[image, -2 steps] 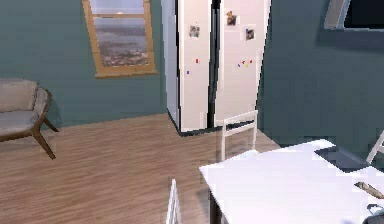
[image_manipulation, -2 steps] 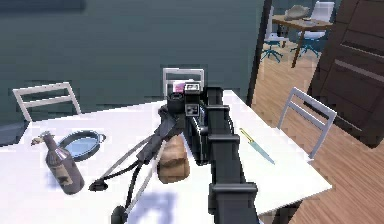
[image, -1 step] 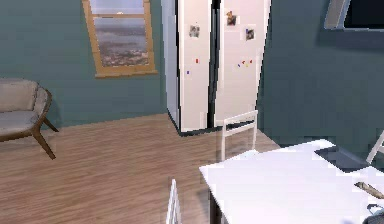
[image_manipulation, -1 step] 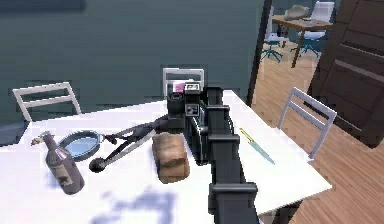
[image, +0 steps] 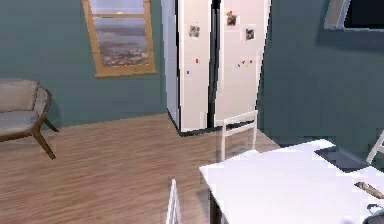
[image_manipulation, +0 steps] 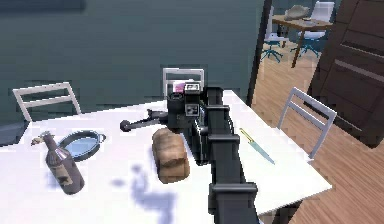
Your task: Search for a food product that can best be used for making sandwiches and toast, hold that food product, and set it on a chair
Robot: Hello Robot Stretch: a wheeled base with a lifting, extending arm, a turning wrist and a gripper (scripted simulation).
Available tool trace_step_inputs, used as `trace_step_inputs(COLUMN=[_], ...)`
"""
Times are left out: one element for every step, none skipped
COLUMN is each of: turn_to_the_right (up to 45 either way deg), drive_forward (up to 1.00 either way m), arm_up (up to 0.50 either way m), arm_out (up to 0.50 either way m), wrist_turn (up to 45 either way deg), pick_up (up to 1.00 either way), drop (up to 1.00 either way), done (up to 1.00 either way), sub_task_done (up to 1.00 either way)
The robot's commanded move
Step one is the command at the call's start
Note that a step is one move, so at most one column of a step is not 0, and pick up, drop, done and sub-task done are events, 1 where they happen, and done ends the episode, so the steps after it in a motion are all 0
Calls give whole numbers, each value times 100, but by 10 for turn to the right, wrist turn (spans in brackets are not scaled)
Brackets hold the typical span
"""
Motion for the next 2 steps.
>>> trace_step_inputs(turn_to_the_right=[0,0], drive_forward=[0,0], arm_up=[0,-30], arm_out=[0,0], wrist_turn=[90,0], pick_up=[0,0], drop=[0,0], done=[0,0], sub_task_done=[0,0])
